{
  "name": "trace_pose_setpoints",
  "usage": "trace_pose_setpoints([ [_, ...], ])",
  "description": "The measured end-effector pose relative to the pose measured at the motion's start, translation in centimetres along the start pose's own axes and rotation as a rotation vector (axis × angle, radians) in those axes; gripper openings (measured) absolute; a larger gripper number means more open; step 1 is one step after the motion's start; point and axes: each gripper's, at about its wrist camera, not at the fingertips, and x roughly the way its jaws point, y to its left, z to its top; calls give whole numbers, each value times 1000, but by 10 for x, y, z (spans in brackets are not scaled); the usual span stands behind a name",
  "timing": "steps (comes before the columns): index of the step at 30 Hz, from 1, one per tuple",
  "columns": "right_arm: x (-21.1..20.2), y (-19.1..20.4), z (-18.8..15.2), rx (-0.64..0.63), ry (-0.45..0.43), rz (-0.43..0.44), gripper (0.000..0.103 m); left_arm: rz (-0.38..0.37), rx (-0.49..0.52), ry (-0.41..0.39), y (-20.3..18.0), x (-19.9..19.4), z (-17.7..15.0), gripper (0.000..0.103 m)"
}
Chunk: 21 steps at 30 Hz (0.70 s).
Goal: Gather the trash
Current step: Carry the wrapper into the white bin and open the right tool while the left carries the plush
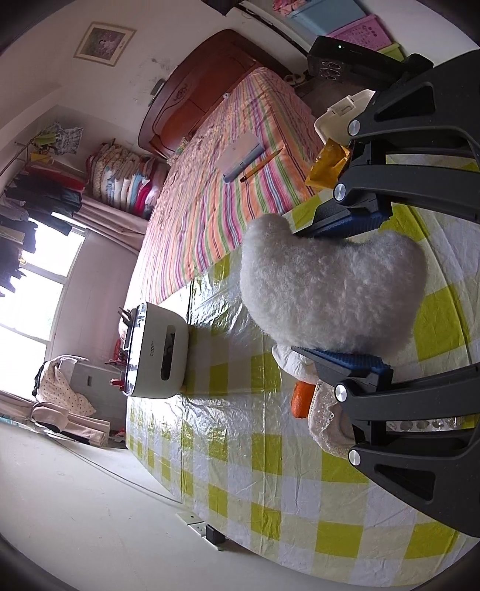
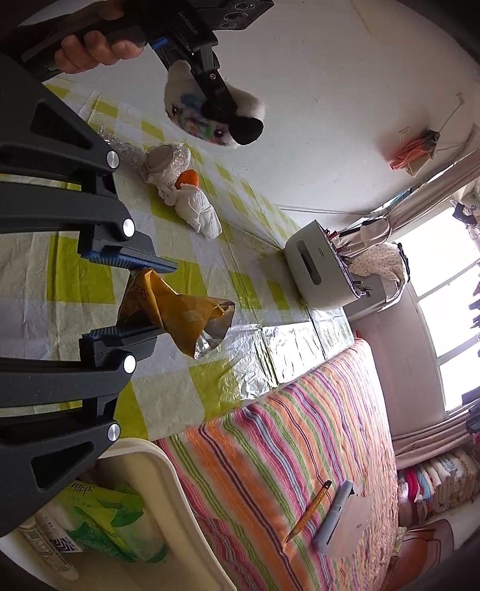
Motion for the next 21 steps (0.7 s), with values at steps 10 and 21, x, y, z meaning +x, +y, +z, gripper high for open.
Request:
trace_pose_setpoints([
  [10, -33, -31, -7, 107, -94, -62, 25, -58, 60, 27, -33, 7, -10, 50],
  [21, -57, -51, -11, 137, -159, -198, 25, -119, 129, 56, -70, 12, -26, 50],
])
